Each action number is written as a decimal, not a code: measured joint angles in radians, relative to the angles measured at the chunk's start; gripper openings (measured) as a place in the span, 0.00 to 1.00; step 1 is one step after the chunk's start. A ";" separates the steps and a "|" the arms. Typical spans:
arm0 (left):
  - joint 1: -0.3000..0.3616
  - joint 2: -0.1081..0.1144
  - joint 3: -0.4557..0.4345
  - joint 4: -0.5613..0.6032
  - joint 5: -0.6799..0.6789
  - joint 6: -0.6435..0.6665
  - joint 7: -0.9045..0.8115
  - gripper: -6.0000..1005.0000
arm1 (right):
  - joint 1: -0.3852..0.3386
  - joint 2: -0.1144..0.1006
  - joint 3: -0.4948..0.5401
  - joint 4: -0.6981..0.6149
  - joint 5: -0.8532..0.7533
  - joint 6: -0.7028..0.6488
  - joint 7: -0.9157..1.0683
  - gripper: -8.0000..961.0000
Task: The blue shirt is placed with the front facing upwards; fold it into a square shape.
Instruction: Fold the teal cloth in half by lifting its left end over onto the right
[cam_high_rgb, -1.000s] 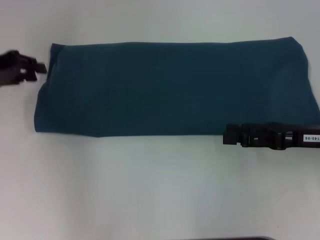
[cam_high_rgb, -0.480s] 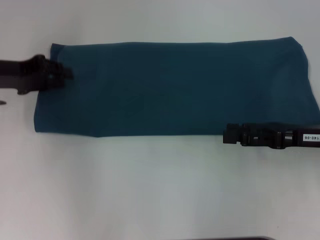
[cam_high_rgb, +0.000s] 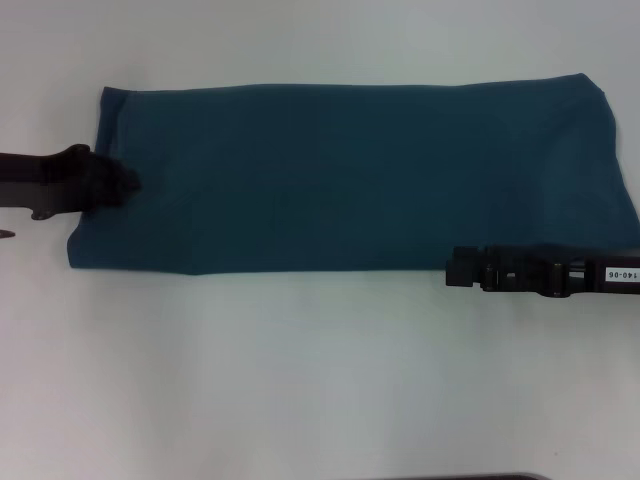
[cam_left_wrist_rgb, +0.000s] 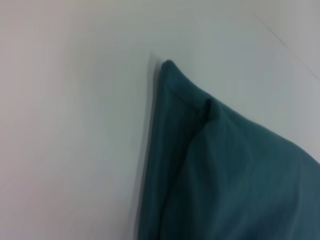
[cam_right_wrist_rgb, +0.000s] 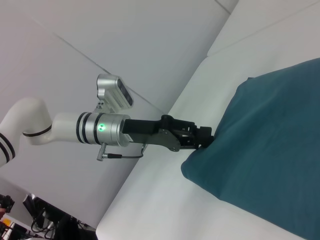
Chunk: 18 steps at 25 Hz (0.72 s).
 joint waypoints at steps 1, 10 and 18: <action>0.000 -0.002 0.000 0.002 0.000 0.000 0.003 0.34 | 0.001 0.000 0.000 0.000 0.000 0.000 0.000 0.95; -0.006 -0.019 0.026 0.004 0.000 0.004 0.007 0.34 | -0.002 0.000 0.000 0.000 0.000 0.000 0.000 0.95; 0.002 -0.013 -0.023 -0.074 -0.012 0.048 -0.008 0.34 | -0.006 0.000 0.000 0.000 0.000 0.000 0.000 0.95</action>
